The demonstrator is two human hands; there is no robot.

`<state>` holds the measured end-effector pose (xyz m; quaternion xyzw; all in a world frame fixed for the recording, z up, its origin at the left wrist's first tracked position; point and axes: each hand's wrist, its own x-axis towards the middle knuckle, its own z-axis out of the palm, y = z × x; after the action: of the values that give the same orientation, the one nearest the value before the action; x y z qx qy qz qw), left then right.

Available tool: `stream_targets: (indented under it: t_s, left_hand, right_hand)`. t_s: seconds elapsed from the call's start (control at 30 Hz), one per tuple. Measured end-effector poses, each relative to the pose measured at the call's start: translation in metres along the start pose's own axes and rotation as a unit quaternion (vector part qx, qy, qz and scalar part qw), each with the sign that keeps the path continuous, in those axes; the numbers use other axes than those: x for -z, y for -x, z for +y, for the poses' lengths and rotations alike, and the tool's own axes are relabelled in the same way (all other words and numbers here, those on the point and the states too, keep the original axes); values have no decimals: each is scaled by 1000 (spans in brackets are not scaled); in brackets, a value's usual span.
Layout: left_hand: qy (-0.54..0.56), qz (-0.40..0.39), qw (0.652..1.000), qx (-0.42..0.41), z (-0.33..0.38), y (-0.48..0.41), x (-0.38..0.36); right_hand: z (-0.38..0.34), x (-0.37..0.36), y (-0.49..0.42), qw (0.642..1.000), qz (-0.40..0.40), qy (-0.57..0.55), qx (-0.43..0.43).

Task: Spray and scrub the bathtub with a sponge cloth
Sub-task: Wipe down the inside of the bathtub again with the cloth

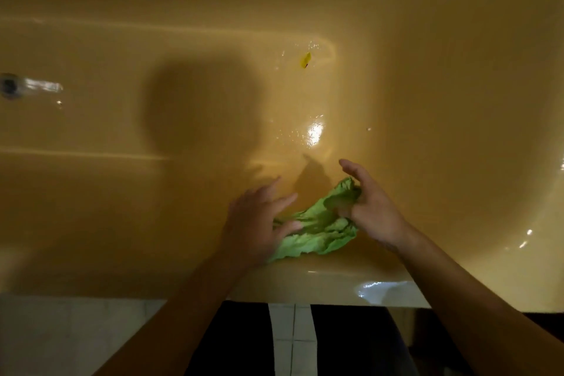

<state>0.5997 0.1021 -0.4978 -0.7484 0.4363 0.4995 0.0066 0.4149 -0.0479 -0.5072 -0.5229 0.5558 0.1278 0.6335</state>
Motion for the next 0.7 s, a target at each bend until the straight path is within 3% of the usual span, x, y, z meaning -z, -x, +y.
stream_targets:
  t_s: [0.1, 0.17, 0.23, 0.4, 0.5, 0.6, 0.7]
  left_hand:
    - [43, -120, 992, -7, -2, 10, -2]
    - [16, -179, 984, -9, -3, 10, -4]
    - [-1, -203, 979, -14, -3, 7, -3]
    - [13, -203, 979, -19, -6, 8, -8]
    - [65, -145, 987, -13, -12, 14, -12]
    - [165, -14, 984, -65, -17, 23, -15]
    - [196, 114, 974, -12, -27, 34, -18]
  right_hand:
    - [3, -3, 8, 995, 50, -87, 0]
    - [6, -11, 13, 966, 84, -241, -35]
    - [5, -18, 19, 943, 67, -323, -45]
    - [-9, -31, 26, 958, -6, -287, 11]
    - [-25, -40, 25, 976, -67, -207, 23]
    - [-38, -51, 24, 982, -118, -148, 10]
    - [-49, -60, 23, 984, -151, -97, 0]
